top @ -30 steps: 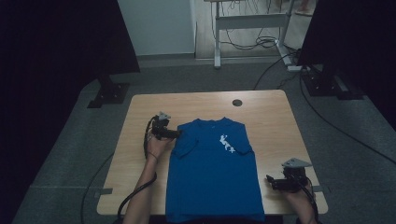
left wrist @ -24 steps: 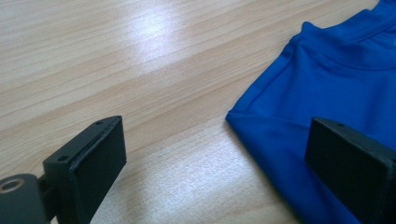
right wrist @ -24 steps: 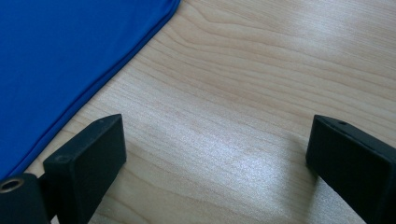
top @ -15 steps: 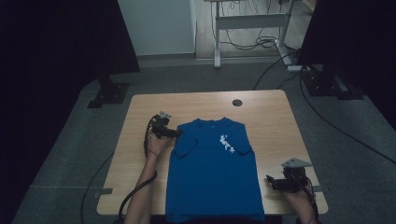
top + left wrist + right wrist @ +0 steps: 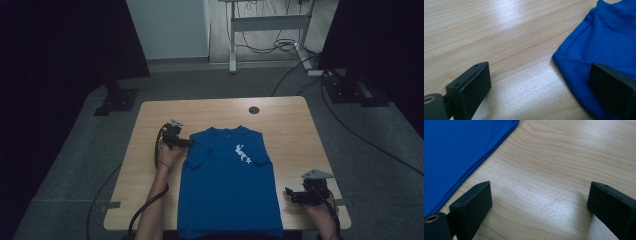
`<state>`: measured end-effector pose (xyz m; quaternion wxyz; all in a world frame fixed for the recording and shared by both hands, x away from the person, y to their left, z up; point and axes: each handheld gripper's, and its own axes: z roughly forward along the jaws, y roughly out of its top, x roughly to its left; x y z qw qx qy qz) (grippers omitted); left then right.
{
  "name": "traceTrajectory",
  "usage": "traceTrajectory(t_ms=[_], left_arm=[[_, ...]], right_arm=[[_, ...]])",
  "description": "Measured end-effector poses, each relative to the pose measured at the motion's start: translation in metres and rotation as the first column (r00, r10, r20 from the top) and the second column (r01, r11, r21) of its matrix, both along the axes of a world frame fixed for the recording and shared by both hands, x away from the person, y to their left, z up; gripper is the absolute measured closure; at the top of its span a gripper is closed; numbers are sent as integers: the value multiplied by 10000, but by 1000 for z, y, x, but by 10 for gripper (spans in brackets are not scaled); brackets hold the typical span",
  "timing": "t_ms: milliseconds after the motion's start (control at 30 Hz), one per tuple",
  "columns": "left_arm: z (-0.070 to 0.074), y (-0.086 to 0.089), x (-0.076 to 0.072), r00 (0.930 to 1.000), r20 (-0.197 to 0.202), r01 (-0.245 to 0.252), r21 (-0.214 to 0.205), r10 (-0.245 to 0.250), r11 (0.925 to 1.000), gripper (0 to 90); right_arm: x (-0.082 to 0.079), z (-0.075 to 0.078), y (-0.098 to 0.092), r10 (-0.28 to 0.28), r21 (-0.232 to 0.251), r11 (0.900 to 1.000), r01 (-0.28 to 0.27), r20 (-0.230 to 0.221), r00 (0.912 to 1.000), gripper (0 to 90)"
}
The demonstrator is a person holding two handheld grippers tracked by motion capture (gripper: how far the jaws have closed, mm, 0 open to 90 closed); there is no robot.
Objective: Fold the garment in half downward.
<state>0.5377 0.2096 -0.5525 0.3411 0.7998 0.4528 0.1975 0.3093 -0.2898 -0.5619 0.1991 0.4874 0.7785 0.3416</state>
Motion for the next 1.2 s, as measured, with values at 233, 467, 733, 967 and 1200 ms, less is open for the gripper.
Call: traceTrajectory(t_ms=[233, 467, 733, 967, 1200], left_arm=[[0, 0, 0, 10000, -3, -10, 2, 10, 10000, 44], [0, 0, 0, 10000, -1, -24, 4, 24, 10000, 44], [0, 0, 0, 10000, 5, -78, 8, 78, 10000, 43], [0, 0, -1, 9999, 11, -102, 12, 102, 9999, 44], [0, 0, -1, 9999, 8, -108, 9, 108, 9999, 44]], right_arm=[[5, 8, 0, 1, 277, 9996, -8, 268, 9996, 61], [15, 8, 4, 240, 251, 9994, -242, 61, 9997, 62], [31, 13, 9, 496, 288, 9983, -497, 59, 9988, 63], [45, 20, 15, 637, 482, 9968, -643, 141, 9979, 64], [59, 21, 19, 721, 534, 9959, -732, 230, 9971, 65]])
